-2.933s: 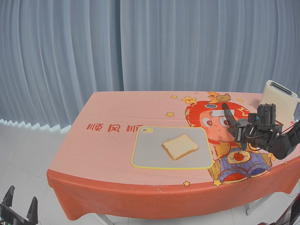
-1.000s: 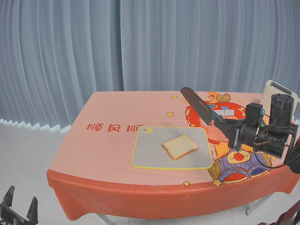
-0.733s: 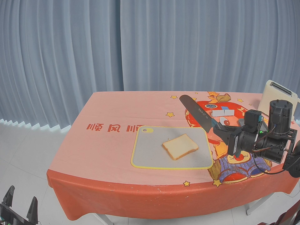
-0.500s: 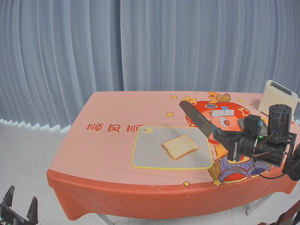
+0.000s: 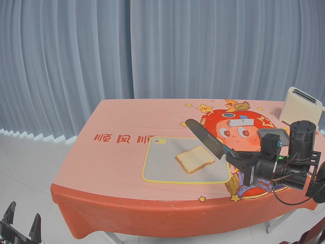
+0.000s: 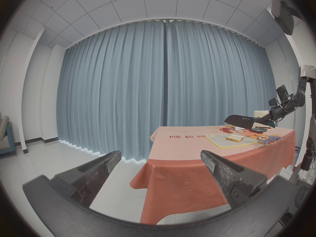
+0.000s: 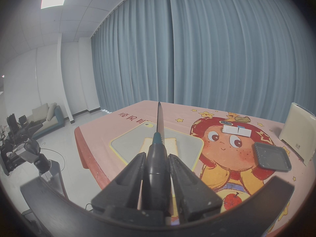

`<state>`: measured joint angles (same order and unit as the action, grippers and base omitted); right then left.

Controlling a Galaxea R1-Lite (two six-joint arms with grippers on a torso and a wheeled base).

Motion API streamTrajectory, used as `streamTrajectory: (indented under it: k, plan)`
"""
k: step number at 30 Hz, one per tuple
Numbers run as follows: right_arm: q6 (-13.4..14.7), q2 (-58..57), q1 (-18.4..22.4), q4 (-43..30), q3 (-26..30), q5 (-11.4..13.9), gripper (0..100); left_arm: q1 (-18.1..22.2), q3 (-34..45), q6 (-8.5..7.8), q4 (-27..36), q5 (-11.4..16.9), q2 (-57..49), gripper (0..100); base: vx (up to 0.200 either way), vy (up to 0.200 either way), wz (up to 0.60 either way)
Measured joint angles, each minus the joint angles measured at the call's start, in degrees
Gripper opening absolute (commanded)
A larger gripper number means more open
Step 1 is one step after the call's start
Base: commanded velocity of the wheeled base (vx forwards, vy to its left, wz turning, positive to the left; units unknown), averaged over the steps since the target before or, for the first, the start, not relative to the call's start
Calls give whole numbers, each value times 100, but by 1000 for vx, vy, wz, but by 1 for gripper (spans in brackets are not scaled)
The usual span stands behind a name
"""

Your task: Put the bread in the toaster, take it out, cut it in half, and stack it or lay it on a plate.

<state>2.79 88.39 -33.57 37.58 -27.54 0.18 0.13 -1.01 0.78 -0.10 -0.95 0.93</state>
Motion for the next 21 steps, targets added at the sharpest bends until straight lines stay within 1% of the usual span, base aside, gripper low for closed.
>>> streamTrajectory:
  k: [3,12,21]
  plan:
    - [-4,9,-2,2,15,-9,0,-4,0,-2,-12,-9,0,100,0,0,0]
    - [-6,28,-10,2,21,-18,0,-9,0,72,-37,-68,0,100,0,0,0]
    - [5,28,-121,7,48,-32,0,-4,0,94,-85,-66,0,100,0,0,0]
